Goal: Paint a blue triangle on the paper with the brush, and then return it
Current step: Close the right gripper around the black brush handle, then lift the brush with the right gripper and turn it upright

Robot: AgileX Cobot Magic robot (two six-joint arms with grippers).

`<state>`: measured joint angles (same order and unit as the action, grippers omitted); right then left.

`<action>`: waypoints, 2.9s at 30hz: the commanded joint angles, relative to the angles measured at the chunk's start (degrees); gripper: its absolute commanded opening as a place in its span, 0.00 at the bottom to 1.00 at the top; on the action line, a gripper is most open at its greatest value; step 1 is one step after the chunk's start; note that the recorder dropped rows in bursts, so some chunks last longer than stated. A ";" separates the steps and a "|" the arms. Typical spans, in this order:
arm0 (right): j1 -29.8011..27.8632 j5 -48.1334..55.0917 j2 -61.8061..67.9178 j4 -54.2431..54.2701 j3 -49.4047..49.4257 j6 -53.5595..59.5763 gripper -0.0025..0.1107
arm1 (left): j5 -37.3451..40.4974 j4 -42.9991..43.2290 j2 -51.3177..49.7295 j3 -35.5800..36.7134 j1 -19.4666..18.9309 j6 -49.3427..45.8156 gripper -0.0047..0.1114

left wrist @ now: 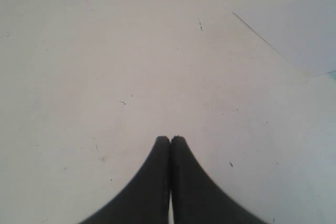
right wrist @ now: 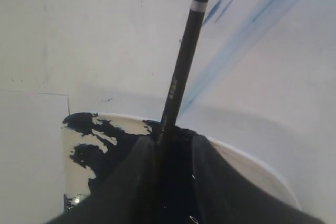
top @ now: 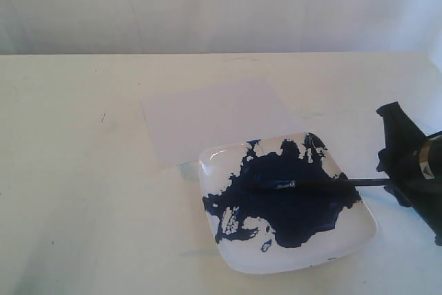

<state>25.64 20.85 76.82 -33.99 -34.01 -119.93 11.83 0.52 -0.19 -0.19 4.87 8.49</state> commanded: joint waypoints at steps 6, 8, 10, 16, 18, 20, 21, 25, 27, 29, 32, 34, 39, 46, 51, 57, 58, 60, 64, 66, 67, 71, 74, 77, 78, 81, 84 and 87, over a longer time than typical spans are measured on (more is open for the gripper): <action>-0.70 -4.24 2.05 -12.05 0.41 -0.56 0.35 | -0.26 -0.05 0.19 0.19 0.44 0.39 0.04; -1.21 -3.72 2.81 -7.00 0.17 -0.56 0.35 | -0.26 -0.05 0.19 0.19 0.44 0.39 0.04; -1.93 -4.18 4.02 -2.74 0.17 -0.56 0.35 | -0.26 -0.05 0.19 0.19 0.44 0.39 0.04; -3.68 -9.98 7.33 4.19 0.17 -0.56 0.35 | -0.26 -0.05 0.19 0.19 0.44 0.39 0.04; -4.59 -12.33 8.78 5.35 0.17 -0.56 0.35 | -0.26 -0.05 0.19 0.19 0.44 0.39 0.04; -5.65 -12.83 10.06 5.86 0.08 -0.56 0.35 | -0.26 -0.05 0.19 0.19 0.44 0.39 0.04; -5.96 -12.83 10.64 5.86 0.08 -0.56 0.35 | -0.26 -0.05 0.19 0.19 0.44 0.39 0.04; -6.26 -13.07 13.11 5.75 -0.27 -0.56 0.35 | -0.26 -0.05 0.19 0.19 0.44 0.39 0.04; -6.39 -13.75 14.72 5.75 -0.94 -0.56 0.35 | -0.26 -0.05 0.19 0.19 0.44 0.39 0.04; -6.39 -14.45 16.37 5.75 -1.70 -0.56 0.35 | -0.26 -0.05 0.19 0.19 0.44 0.39 0.04; -6.39 -14.95 18.62 5.75 -3.14 -0.56 0.35 | -0.26 -0.05 0.19 0.19 0.44 0.39 0.04; -6.90 -15.26 19.23 5.75 -3.35 -0.56 0.35 | -0.26 -0.05 0.19 0.19 0.44 0.39 0.04; -7.55 -15.80 19.37 5.75 -3.47 -0.56 0.34 | -0.26 -0.05 0.19 0.19 0.44 0.39 0.04; -7.55 -15.80 19.37 5.75 -3.50 -0.56 0.27 | -0.26 -0.05 0.19 0.19 0.44 0.39 0.04; -7.55 -15.80 19.37 5.99 -3.50 -0.56 0.17 | -0.26 -0.05 0.19 0.19 0.44 0.39 0.04; -7.55 -15.80 19.37 6.58 -3.50 -0.56 0.06 | -0.26 -0.05 0.19 0.19 0.44 0.39 0.04; -7.55 -15.80 19.37 6.58 -3.50 -0.56 0.04 | -0.26 -0.05 0.19 0.19 0.44 0.39 0.04; -7.55 -15.70 19.37 7.15 -3.50 -0.56 0.03 | -0.26 -0.05 0.19 0.19 0.44 0.39 0.04; -7.55 -15.70 19.37 7.93 -3.50 -0.56 0.02 | -0.26 -0.05 0.19 0.19 0.44 0.39 0.04; -7.55 -15.70 19.37 8.59 -3.50 -0.56 0.02 | -0.26 -0.05 0.19 0.19 0.44 0.39 0.04; -7.55 -15.80 19.37 8.57 -3.50 -0.56 0.02 | -0.26 -0.05 0.19 0.19 0.44 0.39 0.04; -7.55 -17.03 18.94 8.57 -3.55 -0.56 0.02 | -0.26 -0.05 0.19 0.19 0.44 0.39 0.04; -7.68 -16.80 17.77 8.34 -4.00 -0.26 0.02 | -0.26 -0.05 0.19 0.19 0.44 0.39 0.04; -8.04 -16.67 16.41 8.30 -4.19 0.36 0.02 | -0.26 -0.05 0.19 0.19 0.44 0.39 0.04; -8.04 -16.67 15.83 8.30 -4.19 0.36 0.02 | -0.26 -0.05 0.19 0.19 0.44 0.39 0.04; -8.82 -17.37 14.19 6.73 -4.19 0.36 0.02 | -0.26 -0.05 0.19 0.19 0.44 0.39 0.04; -9.81 -18.02 11.99 4.30 -4.19 0.36 0.02 | -0.26 -0.05 0.19 0.19 0.44 0.39 0.04; -10.83 -18.28 9.89 0.16 -4.94 1.55 0.02 | -0.26 -0.05 0.19 0.19 0.44 0.39 0.04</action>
<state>15.97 3.20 88.81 -29.74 -38.12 -120.24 11.83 0.52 -0.19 -0.19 4.87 8.49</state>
